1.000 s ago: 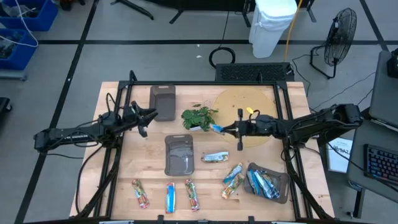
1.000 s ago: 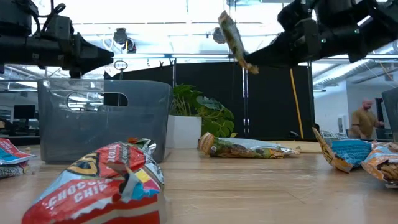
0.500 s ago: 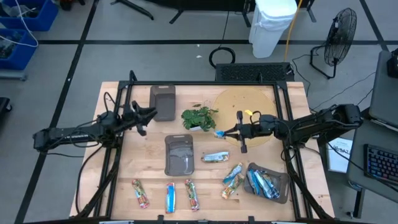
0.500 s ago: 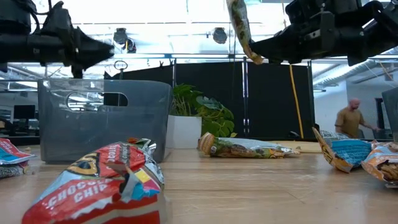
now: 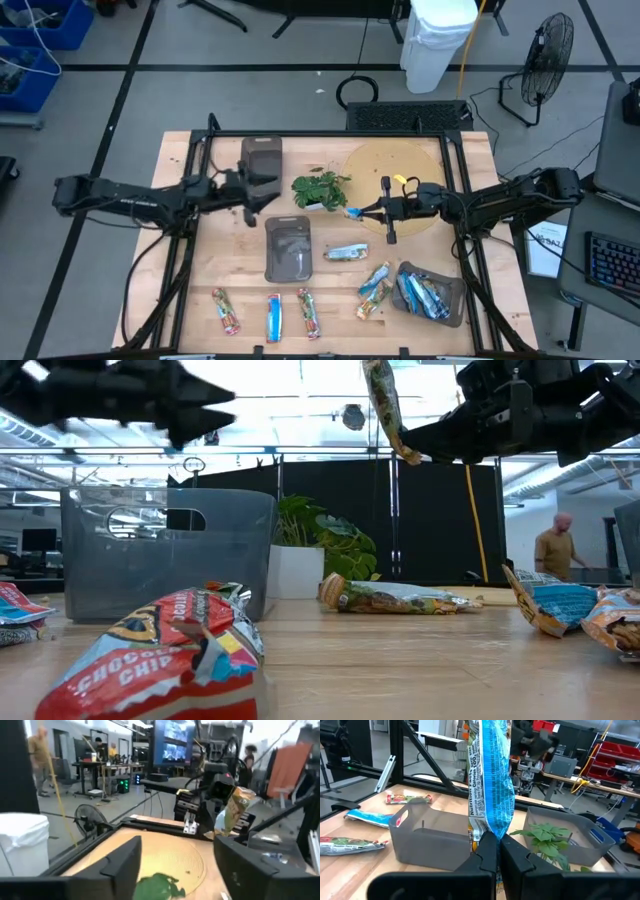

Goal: Pick and place Granola Bars by type
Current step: Put the orange granola bar into the top black bin

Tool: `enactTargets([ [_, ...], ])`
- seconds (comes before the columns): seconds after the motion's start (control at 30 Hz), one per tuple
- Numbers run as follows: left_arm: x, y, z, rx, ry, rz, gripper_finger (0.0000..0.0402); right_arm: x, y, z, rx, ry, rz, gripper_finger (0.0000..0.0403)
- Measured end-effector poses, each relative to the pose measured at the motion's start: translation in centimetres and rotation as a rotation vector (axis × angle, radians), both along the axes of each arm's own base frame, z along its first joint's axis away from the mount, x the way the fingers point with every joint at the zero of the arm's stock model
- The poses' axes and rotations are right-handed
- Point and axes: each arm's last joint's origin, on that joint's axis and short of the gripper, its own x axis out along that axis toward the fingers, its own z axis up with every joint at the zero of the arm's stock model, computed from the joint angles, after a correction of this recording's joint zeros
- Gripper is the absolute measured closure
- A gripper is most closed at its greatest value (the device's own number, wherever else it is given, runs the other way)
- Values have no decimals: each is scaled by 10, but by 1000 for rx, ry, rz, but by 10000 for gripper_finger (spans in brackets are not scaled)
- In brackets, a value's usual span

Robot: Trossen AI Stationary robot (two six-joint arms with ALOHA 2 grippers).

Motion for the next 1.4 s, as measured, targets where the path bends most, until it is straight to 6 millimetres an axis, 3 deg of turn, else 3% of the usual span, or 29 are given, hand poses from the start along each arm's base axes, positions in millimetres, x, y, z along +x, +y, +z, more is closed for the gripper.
enactTargets([
  [0.13,35,-5,2,109,95,-144,109,0,0,0,12,1,0,402],
  [0.23,58,-11,2,193,105,-275,102,0,2,0,27,4,52,402],
  [0.37,83,-16,6,244,33,-413,114,-1,5,0,51,5,157,402],
  [0.8,153,-18,7,225,8,-543,154,-1,5,0,63,9,157,402],
  [1.03,173,-18,7,248,-2,-575,151,-1,5,-1,63,13,157,402],
  [1.4,179,-16,7,278,2,-491,151,-1,5,-1,62,15,157,403],
])
